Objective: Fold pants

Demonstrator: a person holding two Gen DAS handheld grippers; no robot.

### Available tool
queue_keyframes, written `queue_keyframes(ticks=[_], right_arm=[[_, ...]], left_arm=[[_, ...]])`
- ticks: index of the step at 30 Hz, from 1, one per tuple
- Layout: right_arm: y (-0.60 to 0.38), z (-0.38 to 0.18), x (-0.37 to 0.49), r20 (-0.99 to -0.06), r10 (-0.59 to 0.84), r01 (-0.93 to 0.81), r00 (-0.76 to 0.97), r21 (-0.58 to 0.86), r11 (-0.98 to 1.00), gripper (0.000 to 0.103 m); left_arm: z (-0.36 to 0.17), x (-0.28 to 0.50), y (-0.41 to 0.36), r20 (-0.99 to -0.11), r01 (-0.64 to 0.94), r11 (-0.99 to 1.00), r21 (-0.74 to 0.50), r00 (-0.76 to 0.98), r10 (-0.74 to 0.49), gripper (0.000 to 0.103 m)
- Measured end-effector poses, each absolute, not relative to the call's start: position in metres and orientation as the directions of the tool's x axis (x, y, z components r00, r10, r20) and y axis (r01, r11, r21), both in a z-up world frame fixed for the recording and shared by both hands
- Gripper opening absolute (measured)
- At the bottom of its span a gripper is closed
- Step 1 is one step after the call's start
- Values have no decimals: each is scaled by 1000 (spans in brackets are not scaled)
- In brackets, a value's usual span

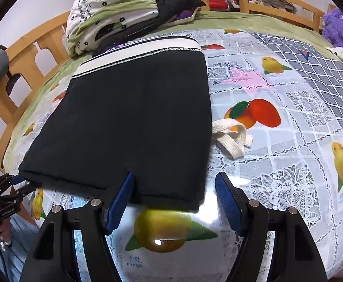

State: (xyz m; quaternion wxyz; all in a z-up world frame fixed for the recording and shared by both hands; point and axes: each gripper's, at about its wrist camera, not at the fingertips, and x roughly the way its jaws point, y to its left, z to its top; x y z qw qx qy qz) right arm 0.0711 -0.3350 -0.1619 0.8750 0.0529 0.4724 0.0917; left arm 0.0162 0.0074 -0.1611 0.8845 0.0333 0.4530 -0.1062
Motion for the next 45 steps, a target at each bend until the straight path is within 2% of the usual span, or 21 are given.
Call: queue_keyframes(ticks=[3,4,10,14,18,21,25,29,31,33,35,37,41,45], right_arm=[[-336,-165,76,-820,207,-102,533,180,978,71],[-336,-167,77,-822,209,-96,529,186,978,71],[-337,-177,76,-836,205,-99,509,180,979,71],[-337,-177,74,-835,203,-108,511,172,979,71],[-338,-170,74,-836,210,-114,507,176,978,71],[-335,-151,66,-812,214,-117,543,179,977,71],[-328,-114,48,-764,210,-112,609,180,977,71],[-316,-77,20,-722,171,-90,671,150,985,71],[-309,-61,5,-697,152,-86,701,130,988,74],[-305,-48,-9,-671,148,-83,727,129,988,88],[-303,-38,-18,-653,142,-68,744,138,988,94],[-301,-32,-25,-659,141,-64,739,139,988,95],[-301,-24,-33,-663,84,-18,744,106,994,95],[-302,-15,-41,-643,0,32,766,39,999,103]], left_arm=[[-163,23,12,-790,211,966,-146,563,-243,11],[-170,28,15,-802,182,970,-159,549,-235,10],[-172,14,26,-785,162,964,-211,559,-266,9],[-171,6,21,-806,139,984,-108,568,-168,9],[-168,2,30,-818,109,982,-155,543,-189,9],[-155,-6,27,-817,110,985,-130,552,-169,9],[-119,-15,17,-782,112,985,-129,599,-170,41],[-78,-30,2,-742,116,984,-133,647,-176,46],[-64,-36,-4,-727,123,983,-140,661,-186,58],[-49,-41,-12,-706,125,983,-137,683,-186,63],[-36,-45,-20,-692,122,984,-129,700,-178,67],[-26,-48,-25,-679,113,985,-130,714,-172,72],[-16,-48,-28,-677,80,987,-142,720,-155,74],[-11,-49,-28,-677,65,989,-134,723,-139,74]])
